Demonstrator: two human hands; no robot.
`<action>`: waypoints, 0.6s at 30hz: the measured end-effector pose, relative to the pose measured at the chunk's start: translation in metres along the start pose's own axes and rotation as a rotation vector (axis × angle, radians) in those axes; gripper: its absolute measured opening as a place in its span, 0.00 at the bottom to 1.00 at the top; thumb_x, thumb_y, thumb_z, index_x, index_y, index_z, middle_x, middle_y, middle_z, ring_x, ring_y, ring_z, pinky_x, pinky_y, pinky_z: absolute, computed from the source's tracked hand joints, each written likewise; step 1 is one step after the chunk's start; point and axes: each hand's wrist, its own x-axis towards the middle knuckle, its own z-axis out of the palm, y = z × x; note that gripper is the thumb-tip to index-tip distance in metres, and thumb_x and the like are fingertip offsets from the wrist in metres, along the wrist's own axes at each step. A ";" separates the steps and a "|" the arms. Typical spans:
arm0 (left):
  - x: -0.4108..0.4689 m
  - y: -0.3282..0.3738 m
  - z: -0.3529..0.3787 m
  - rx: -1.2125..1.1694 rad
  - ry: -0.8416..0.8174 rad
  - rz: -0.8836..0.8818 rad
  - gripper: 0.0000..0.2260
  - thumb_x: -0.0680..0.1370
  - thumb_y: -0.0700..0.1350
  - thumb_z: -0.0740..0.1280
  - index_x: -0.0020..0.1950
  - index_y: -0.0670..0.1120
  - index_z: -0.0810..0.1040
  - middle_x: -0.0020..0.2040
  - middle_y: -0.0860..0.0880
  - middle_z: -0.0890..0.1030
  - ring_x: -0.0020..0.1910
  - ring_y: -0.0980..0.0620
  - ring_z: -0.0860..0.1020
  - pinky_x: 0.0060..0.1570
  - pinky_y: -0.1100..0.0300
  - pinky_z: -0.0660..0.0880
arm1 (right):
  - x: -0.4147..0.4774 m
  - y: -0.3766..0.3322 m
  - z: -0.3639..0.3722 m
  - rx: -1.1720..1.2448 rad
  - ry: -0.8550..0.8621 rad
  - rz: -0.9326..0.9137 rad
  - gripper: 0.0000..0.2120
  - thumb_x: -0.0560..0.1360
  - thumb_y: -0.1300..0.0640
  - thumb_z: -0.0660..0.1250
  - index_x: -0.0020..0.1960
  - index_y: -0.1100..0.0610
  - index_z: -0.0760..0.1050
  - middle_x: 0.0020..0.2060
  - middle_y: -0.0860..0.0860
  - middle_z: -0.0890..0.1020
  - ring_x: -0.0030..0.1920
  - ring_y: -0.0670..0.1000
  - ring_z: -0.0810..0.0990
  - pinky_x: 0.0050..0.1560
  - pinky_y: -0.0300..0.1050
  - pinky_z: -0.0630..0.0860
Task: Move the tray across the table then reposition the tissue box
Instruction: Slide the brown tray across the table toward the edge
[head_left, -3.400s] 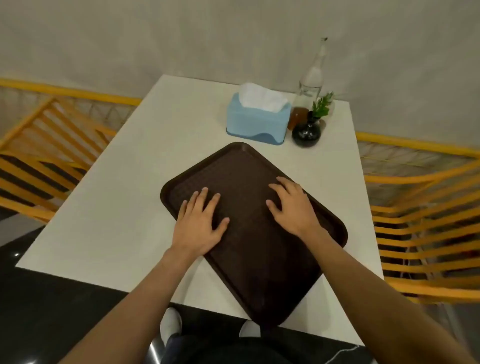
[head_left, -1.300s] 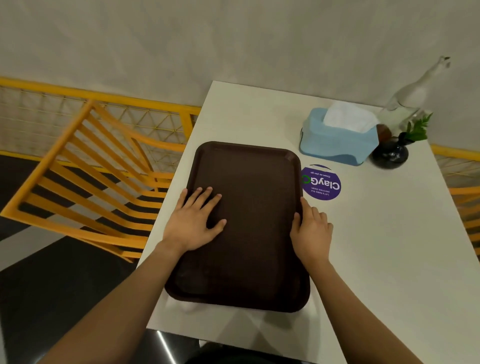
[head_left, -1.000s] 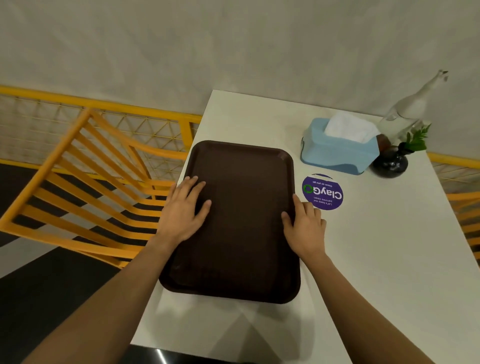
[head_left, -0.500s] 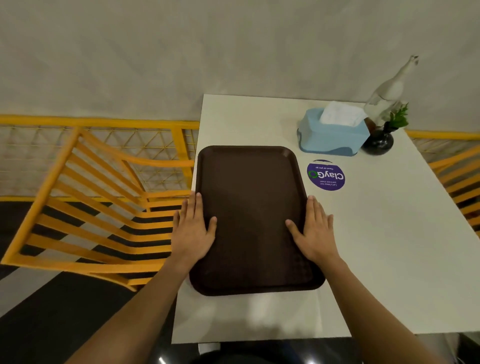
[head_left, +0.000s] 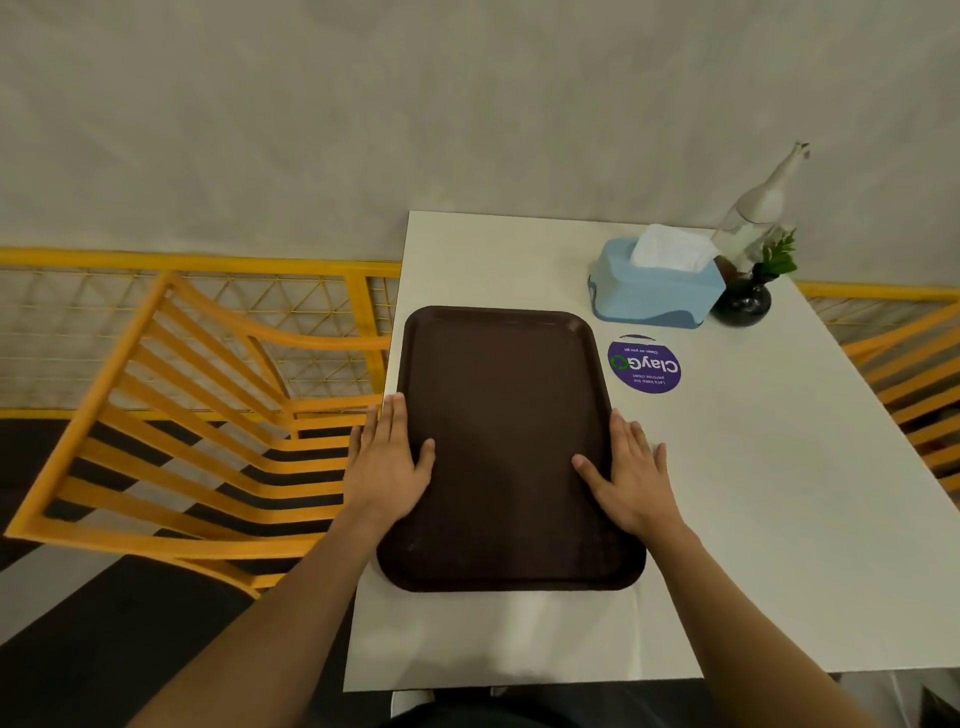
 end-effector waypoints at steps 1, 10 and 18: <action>0.003 0.000 -0.001 -0.013 -0.003 0.002 0.35 0.84 0.61 0.53 0.84 0.46 0.45 0.84 0.45 0.52 0.82 0.45 0.48 0.80 0.46 0.48 | 0.003 0.001 0.000 0.007 0.002 -0.003 0.42 0.79 0.28 0.49 0.83 0.51 0.41 0.82 0.52 0.53 0.81 0.57 0.48 0.77 0.63 0.41; 0.004 0.000 0.000 -0.142 -0.037 -0.008 0.36 0.83 0.60 0.57 0.84 0.47 0.44 0.84 0.47 0.51 0.82 0.47 0.48 0.72 0.45 0.67 | 0.003 0.000 0.004 -0.008 0.021 -0.008 0.42 0.79 0.28 0.47 0.83 0.51 0.41 0.82 0.51 0.54 0.81 0.58 0.49 0.77 0.62 0.43; 0.004 -0.002 0.002 -0.146 -0.037 -0.003 0.36 0.83 0.61 0.56 0.84 0.47 0.43 0.84 0.47 0.50 0.82 0.48 0.47 0.73 0.46 0.65 | 0.001 -0.003 0.002 -0.019 0.024 0.004 0.42 0.79 0.28 0.48 0.83 0.51 0.42 0.82 0.52 0.56 0.81 0.58 0.51 0.77 0.63 0.44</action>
